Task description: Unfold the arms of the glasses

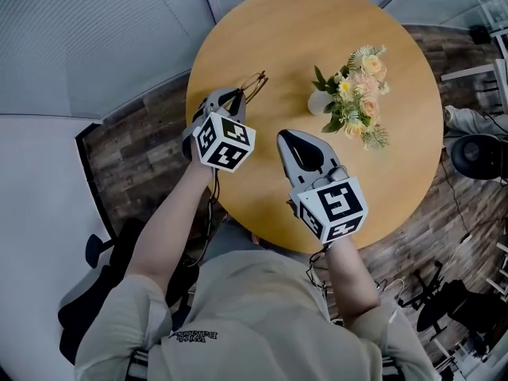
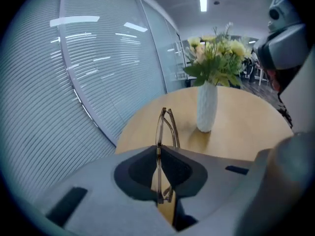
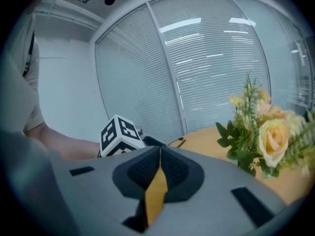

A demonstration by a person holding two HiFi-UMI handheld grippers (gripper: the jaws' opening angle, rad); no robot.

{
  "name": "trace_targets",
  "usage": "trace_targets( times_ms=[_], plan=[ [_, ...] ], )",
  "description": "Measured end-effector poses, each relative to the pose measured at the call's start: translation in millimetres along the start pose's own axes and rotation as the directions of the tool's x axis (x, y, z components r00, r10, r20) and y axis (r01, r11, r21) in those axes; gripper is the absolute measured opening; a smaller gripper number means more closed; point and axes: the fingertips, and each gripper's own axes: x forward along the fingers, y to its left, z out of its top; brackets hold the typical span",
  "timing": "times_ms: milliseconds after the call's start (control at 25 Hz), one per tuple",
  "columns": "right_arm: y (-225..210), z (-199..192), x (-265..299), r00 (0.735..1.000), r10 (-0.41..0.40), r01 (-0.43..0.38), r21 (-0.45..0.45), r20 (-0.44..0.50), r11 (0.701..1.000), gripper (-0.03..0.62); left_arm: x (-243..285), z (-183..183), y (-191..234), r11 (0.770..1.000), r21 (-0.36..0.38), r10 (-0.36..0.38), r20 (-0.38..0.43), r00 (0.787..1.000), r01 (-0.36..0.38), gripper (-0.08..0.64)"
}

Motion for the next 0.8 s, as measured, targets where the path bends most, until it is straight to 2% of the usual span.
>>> trace_targets(
  times_ms=[120, 240, 480, 640, 800],
  plan=[
    [5, 16, -10, 1.000, -0.002, 0.003, -0.031, 0.025, 1.000, 0.031, -26, 21, 2, 0.999, -0.047, -0.010, 0.067, 0.998, 0.014, 0.041],
    [15, 37, -23, 0.998, 0.005, -0.001, -0.059, 0.065, 0.998, 0.031, -55, 42, -1, 0.997, -0.062, -0.032, 0.129, 0.991, 0.040, 0.041],
    [31, 75, -53, 0.989, -0.002, 0.017, -0.101, 0.148, 0.995, 0.031, -115, 79, -6, 0.994, -0.092, -0.039, 0.249, 0.968, 0.064, 0.041],
    [36, 95, -71, 0.981, -0.024, 0.052, -0.145, 0.190, 0.988, 0.031, -161, 108, 0, 0.987, -0.141, -0.026, 0.354, 0.935, 0.081, 0.041],
    [41, 111, -91, 0.972, -0.042, 0.082, -0.167, 0.233, 0.983, 0.031, -210, 132, 10, 0.970, -0.224, 0.021, 0.470, 0.883, 0.096, 0.041]
  ],
)
